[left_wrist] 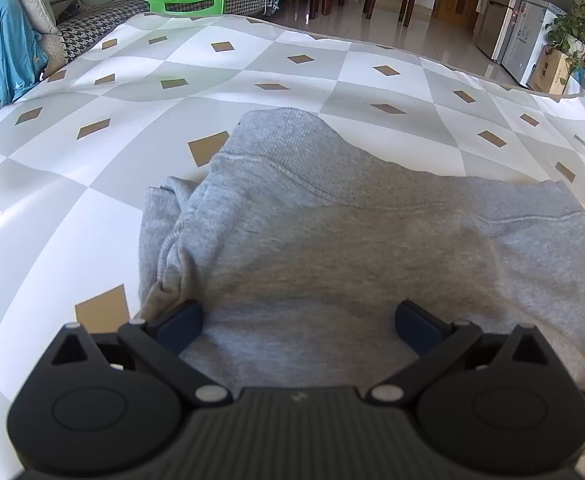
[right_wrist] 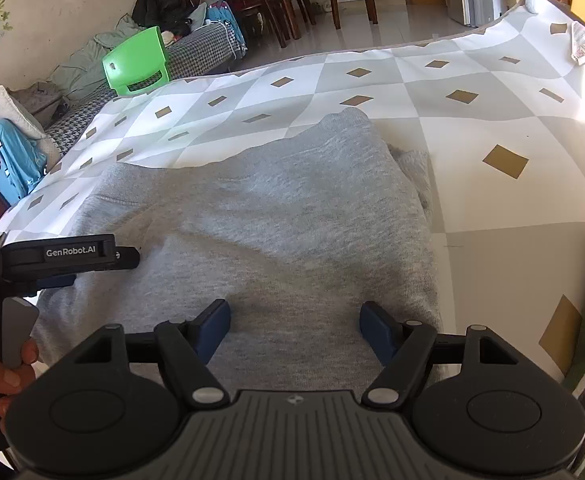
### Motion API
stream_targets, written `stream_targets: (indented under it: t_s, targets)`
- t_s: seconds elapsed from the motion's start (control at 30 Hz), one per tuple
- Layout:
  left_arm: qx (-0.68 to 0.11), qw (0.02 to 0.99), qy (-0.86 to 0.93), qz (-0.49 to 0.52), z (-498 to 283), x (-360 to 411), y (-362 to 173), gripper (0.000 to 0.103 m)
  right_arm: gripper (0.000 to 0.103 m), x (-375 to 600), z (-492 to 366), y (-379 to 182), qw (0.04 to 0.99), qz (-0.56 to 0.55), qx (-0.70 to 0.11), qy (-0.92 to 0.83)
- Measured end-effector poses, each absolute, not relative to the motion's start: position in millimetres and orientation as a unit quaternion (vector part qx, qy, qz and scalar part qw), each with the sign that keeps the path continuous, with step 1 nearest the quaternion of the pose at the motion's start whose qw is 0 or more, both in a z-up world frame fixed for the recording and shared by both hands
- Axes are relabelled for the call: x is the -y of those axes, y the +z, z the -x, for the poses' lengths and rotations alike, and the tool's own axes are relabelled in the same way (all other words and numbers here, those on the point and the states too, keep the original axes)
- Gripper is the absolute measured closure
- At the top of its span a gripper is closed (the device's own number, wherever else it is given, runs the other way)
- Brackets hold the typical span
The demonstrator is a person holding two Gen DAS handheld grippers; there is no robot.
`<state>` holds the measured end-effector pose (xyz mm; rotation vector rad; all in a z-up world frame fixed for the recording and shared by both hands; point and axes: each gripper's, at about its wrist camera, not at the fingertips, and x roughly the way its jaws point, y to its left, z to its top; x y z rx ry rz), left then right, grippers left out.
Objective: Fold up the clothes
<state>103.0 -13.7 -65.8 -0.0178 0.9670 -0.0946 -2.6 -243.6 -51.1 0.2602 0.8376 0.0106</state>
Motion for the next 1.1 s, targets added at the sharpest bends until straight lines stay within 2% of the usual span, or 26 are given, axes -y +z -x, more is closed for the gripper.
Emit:
stream_targets:
  t_s: [0.3, 0.83, 1.1]
  targets:
    - [-0.474, 0.88, -0.038, 0.022, -85, 16, -51, 0.0, 0.031, 247, 4, -42, 0.9, -0.13, -0.416, 0.003]
    - [-0.469, 0.882, -0.01, -0.041, -12, 36, -36, 0.0, 0.032, 243, 21, -21, 0.905, -0.082, -0.415, -0.045]
    - [-0.482, 0.874, -0.024, -0.051, 13, 43, -40, 0.0, 0.032, 244, 34, -17, 0.903, -0.093, -0.417, -0.042]
